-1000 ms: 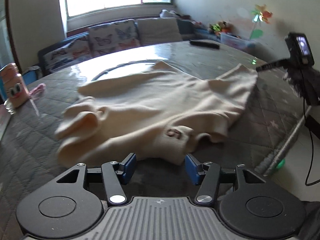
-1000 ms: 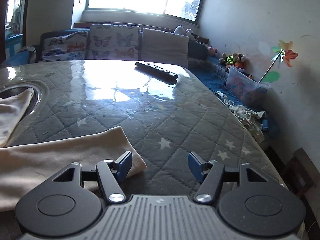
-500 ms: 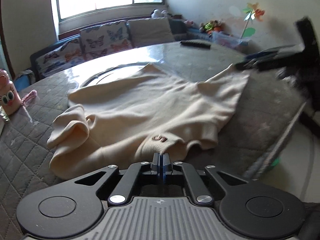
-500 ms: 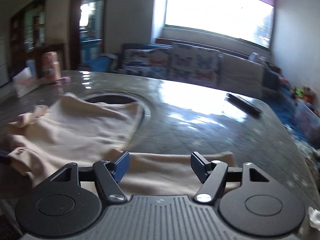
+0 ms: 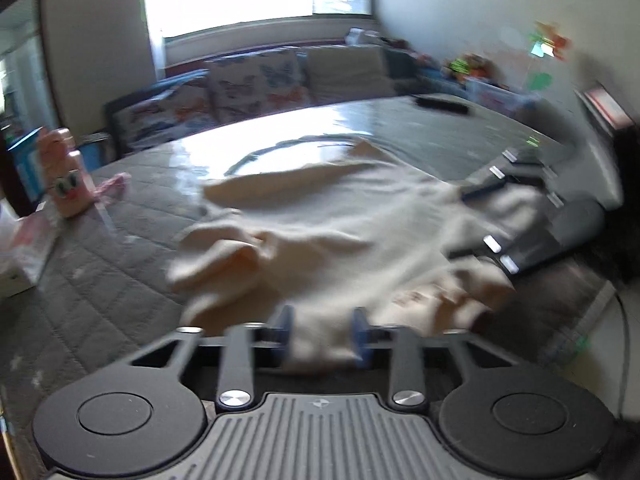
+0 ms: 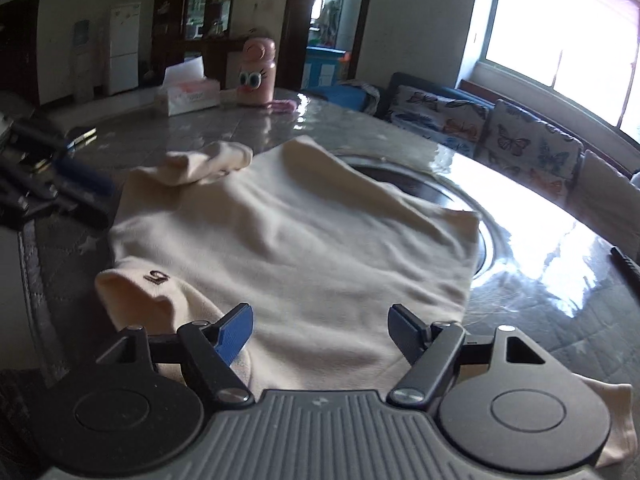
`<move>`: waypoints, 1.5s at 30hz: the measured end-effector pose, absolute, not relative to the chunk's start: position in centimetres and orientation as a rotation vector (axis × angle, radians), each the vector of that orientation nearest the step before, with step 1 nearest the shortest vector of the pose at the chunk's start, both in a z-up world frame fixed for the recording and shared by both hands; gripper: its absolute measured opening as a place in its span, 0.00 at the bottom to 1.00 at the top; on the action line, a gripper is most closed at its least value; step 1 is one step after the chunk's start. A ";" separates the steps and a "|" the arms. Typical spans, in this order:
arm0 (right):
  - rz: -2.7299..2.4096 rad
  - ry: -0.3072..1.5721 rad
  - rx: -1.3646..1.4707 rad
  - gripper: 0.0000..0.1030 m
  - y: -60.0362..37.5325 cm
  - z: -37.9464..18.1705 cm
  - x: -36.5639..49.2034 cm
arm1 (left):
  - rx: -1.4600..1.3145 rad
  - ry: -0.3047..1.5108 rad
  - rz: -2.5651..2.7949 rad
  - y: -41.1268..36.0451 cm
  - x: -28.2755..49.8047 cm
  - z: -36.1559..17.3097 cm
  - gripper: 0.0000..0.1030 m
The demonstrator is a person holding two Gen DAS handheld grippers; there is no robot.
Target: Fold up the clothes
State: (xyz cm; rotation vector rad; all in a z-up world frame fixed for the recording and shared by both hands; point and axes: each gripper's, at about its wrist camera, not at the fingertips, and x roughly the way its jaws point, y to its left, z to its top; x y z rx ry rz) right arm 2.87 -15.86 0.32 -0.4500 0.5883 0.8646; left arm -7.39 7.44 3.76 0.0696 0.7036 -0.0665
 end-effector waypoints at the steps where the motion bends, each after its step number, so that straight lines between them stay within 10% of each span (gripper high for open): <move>1: 0.871 0.598 -0.449 0.74 -15.7 0.1 2.9 | 0.041 0.700 -0.037 8.3 -6.8 3.7 0.45; 18: 0.884 0.664 -0.399 0.78 -15.7 -0.6 3.9 | -0.406 0.727 0.183 18.6 -0.9 1.2 0.45; 20: 0.881 0.669 -0.395 0.79 -15.7 -0.7 4.0 | -0.417 0.729 0.167 18.7 -0.7 0.8 0.21; 24: 0.879 0.671 -0.400 0.79 -15.7 -0.6 4.1 | -0.398 0.693 0.167 18.9 -1.1 1.0 0.06; 45: 0.893 0.709 -0.425 0.79 -15.1 -0.4 4.8 | -0.183 0.716 0.612 26.7 -8.1 0.3 0.06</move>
